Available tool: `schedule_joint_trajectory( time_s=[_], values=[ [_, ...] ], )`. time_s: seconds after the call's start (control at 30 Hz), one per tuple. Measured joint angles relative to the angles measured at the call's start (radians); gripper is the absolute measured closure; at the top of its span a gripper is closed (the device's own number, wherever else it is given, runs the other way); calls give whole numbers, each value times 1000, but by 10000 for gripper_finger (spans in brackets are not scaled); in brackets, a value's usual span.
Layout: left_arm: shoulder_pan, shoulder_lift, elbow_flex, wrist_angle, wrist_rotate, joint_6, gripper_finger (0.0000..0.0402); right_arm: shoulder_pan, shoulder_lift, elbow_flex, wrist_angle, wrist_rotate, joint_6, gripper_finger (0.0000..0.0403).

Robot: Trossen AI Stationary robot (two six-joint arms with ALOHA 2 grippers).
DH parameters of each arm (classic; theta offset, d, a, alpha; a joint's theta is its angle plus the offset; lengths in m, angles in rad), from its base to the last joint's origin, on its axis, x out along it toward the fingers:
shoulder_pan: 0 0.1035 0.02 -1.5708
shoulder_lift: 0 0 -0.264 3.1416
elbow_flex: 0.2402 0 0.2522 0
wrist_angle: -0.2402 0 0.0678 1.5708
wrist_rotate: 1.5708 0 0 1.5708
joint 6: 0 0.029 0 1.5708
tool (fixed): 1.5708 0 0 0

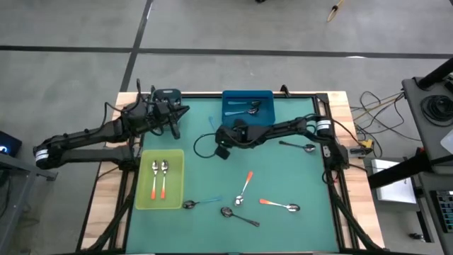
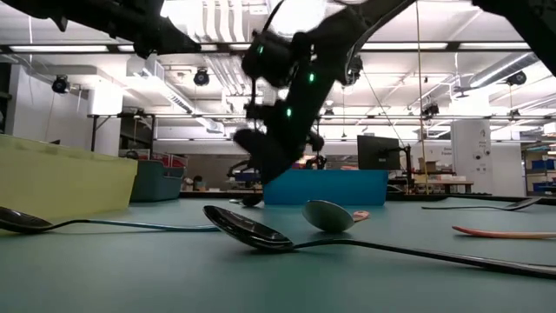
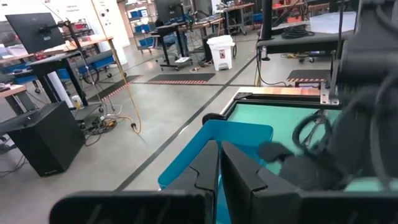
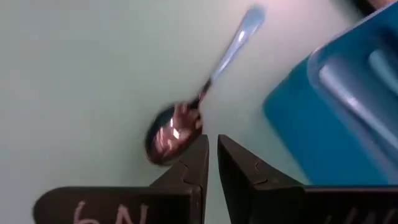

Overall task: Sort silverware by color (type)
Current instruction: Put the blue spoon into the dark blue bin

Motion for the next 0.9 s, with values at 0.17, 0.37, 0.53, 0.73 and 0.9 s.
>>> schedule_joint_trajectory(
  time_s=[0.17, 0.37, 0.53, 0.73, 0.9],
  values=[
    [0, 3, 0, 0, 0, 0, 402, 1, -37, 1, 77, -1, 9, 376],
    [0, 6, 0, 1, 0, 0, 402, 4, 8, -33, 237, -9, -12, 376],
    [0, 10, 0, 3, 0, 0, 402, 7, 75, -40, 239, -22, 3, 376],
    [0, 17, 0, 2, 0, 1, 402, 18, 86, -30, 112, -71, 27, 376],
    [0, 18, 0, 4, 0, 1, 402, 35, 43, -28, -73, -75, 23, 376]
  ],
)
